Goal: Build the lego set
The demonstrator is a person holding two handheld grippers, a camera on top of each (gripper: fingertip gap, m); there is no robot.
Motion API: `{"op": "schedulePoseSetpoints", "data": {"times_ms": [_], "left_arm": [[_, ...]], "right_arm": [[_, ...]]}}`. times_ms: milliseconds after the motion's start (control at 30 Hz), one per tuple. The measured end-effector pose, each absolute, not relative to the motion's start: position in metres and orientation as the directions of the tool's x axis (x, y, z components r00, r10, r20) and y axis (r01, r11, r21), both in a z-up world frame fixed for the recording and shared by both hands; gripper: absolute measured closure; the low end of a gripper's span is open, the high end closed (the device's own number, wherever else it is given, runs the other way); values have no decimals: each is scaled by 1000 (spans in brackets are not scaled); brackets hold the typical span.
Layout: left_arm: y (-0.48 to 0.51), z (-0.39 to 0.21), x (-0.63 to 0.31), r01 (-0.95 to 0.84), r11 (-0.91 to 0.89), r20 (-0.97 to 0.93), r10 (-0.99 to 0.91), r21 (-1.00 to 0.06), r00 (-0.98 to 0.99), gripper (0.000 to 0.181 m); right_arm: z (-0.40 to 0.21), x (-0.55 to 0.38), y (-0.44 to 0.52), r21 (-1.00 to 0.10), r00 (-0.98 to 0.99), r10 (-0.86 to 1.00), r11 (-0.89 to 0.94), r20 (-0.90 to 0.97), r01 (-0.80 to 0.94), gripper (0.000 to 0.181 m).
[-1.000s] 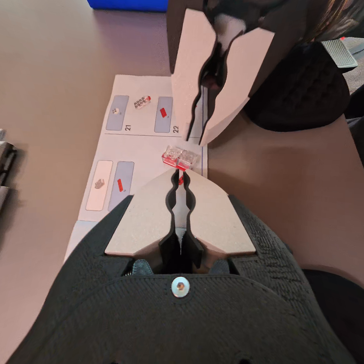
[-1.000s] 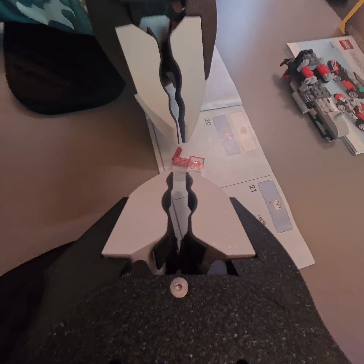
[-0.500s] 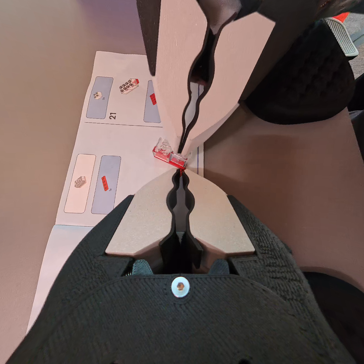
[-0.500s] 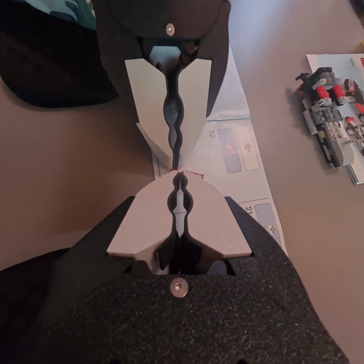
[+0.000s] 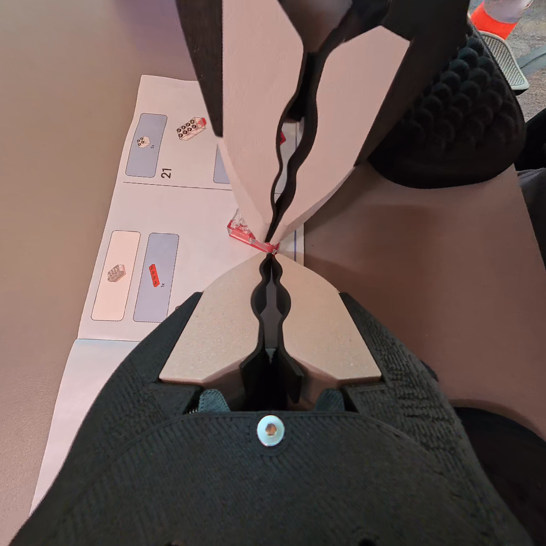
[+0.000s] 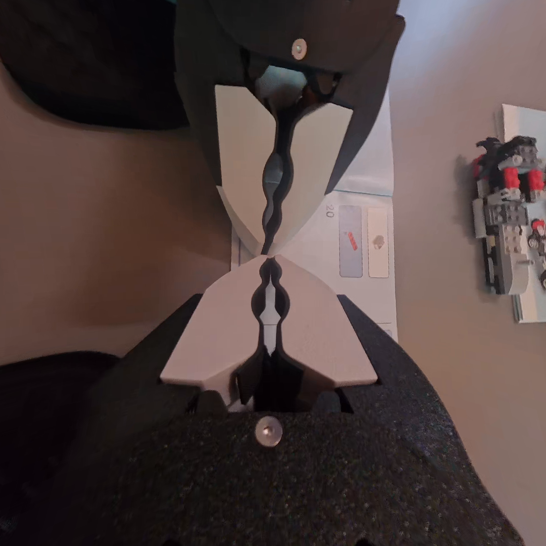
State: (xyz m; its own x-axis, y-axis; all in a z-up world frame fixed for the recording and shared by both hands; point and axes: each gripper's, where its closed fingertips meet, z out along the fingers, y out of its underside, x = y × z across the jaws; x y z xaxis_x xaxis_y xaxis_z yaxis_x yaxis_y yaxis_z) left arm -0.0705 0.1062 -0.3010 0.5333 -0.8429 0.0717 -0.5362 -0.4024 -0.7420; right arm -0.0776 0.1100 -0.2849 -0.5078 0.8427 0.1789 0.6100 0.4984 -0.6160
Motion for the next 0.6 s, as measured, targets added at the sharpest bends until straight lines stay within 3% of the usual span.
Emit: {"op": "schedulePoseSetpoints", "data": {"times_ms": [300,600], "left_arm": [[106,-301,-70,-538,-397,64,-843,-744,534,181],[101,-301,-70,-525,-422,110,-845,-740,524,181]], "right_arm": [[-286,-77,110,-598,-553,822,512,133,617,181],[-287,-77,111,-511,-586,788,588,188,627,181]]}}
